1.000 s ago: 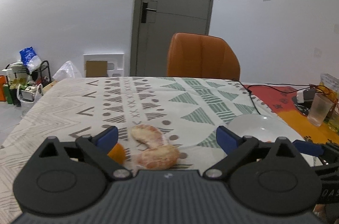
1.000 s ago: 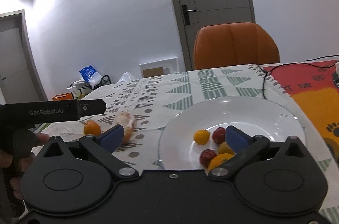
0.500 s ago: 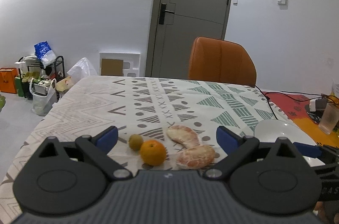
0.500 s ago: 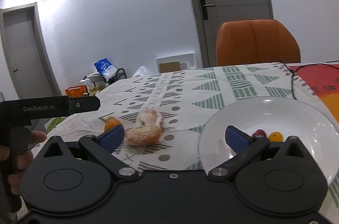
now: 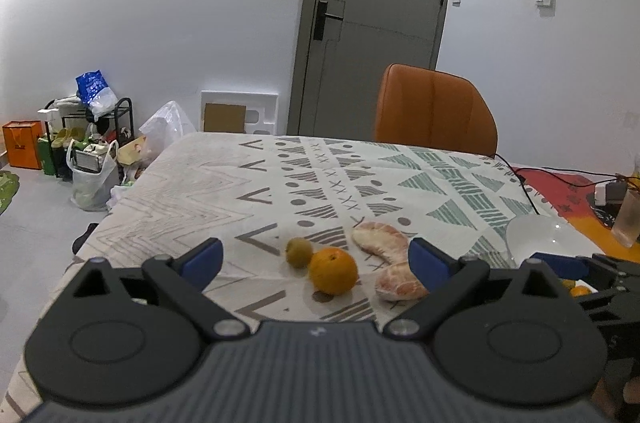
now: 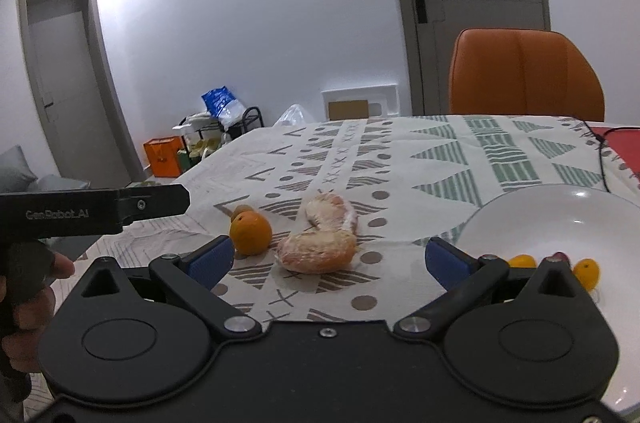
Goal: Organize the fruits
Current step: 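Move both open grippers back toward the remaining fruits on the cloth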
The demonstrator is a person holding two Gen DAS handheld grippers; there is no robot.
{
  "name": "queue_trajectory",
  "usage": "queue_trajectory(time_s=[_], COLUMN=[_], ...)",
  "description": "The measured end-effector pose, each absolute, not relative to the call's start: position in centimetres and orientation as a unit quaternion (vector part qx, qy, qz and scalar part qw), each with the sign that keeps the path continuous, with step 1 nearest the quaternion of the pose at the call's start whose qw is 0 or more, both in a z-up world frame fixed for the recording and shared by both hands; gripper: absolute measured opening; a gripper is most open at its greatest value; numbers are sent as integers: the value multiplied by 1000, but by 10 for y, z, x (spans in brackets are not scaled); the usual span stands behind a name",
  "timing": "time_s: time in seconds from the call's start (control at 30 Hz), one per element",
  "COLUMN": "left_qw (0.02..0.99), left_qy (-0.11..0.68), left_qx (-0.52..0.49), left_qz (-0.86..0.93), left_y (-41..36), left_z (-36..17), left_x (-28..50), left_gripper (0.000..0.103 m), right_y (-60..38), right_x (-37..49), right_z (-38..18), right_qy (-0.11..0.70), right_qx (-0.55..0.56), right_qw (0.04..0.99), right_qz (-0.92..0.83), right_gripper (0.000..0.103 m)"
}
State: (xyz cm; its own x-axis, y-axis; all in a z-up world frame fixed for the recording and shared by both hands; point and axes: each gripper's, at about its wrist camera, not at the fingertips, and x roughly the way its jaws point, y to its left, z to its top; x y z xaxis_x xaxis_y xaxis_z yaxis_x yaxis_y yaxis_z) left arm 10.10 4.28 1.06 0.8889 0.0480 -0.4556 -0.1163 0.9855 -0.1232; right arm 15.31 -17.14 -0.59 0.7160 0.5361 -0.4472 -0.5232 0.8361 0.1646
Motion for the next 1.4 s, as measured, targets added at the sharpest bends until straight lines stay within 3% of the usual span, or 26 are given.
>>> queue_trajectory(time_s=[0.67, 1.07, 1.17, 1.3, 1.4], left_qw=[959, 956, 956, 954, 953], left_qy=[255, 265, 265, 264, 266], left_qx=[-110, -111, -111, -121, -126], left_qz=[61, 63, 65, 71, 75], left_y=[73, 68, 68, 73, 76], left_z=[-13, -27, -29, -31, -33], left_x=[116, 127, 128, 127, 127], left_gripper=[98, 98, 98, 98, 98], right_y=[-138, -121, -115, -105, -102], right_x=[177, 192, 196, 198, 199], right_z=[-28, -38, -37, -40, -42], right_qy=[284, 289, 291, 295, 300], right_qx=[-23, -61, -67, -84, -89], right_qw=[912, 908, 905, 900, 900], right_qz=[296, 296, 302, 309, 303], right_gripper=[103, 94, 84, 80, 68])
